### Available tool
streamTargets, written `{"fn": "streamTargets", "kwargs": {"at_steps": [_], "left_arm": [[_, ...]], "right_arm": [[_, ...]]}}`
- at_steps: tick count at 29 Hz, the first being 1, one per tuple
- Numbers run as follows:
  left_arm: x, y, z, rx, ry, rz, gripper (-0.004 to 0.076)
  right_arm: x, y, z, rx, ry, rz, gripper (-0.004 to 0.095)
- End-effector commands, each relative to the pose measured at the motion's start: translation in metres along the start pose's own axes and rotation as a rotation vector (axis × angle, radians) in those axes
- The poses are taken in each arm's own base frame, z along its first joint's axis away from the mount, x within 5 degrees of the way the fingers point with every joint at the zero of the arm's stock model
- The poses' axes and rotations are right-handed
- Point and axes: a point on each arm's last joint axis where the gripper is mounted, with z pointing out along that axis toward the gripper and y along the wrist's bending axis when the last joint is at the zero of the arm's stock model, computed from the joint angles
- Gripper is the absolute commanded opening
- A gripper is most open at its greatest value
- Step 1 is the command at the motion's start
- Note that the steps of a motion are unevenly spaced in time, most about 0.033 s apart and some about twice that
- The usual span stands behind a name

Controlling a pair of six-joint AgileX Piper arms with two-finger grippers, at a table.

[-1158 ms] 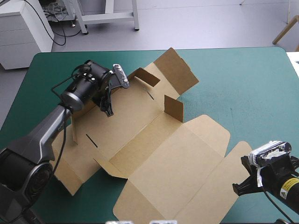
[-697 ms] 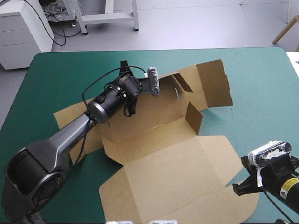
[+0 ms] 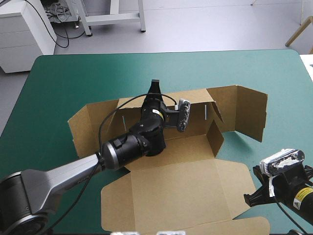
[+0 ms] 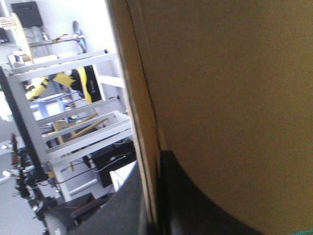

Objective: Fold the box

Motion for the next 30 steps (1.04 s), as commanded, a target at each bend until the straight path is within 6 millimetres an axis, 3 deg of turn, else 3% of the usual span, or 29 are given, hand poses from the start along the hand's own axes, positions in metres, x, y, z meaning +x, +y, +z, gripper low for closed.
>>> {"fn": "streamTargets", "kwargs": {"at_steps": [1,10,18,22,27,30], "left_arm": [[-0.003,0.006,-0.032,-0.151,-0.073,-0.002,-0.0010],[-0.003,-0.031,-0.050,-0.303,-0.132,0.058,-0.0010],[-0.004,-0.047,-0.054,-0.350,-0.152,-0.076,-0.0010],[-0.008,-0.054,-0.062,-0.390,-0.158,-0.056,-0.0010],[-0.006,-0.056,-0.064,-0.407,-0.128,-0.059,-0.0010],[-0.004,-0.055,-0.064,-0.415,-0.108,-0.080,-0.0010]], "right_arm": [[-0.010,-0.001,-0.003,0.008,-0.066,-0.010,-0.0014],[-0.010,-0.001,-0.003,0.007,-0.066,-0.008,-0.0014],[-0.010,-0.001,-0.003,0.007,-0.066,0.000,0.0038],[-0.010,-0.001,-0.003,0.007,-0.066,0.021,0.0228],[-0.011,-0.001,-0.003,0.008,-0.078,0.022,0.0670],[-0.015,-0.002,-0.002,0.020,-0.108,0.063,0.0795]]}}
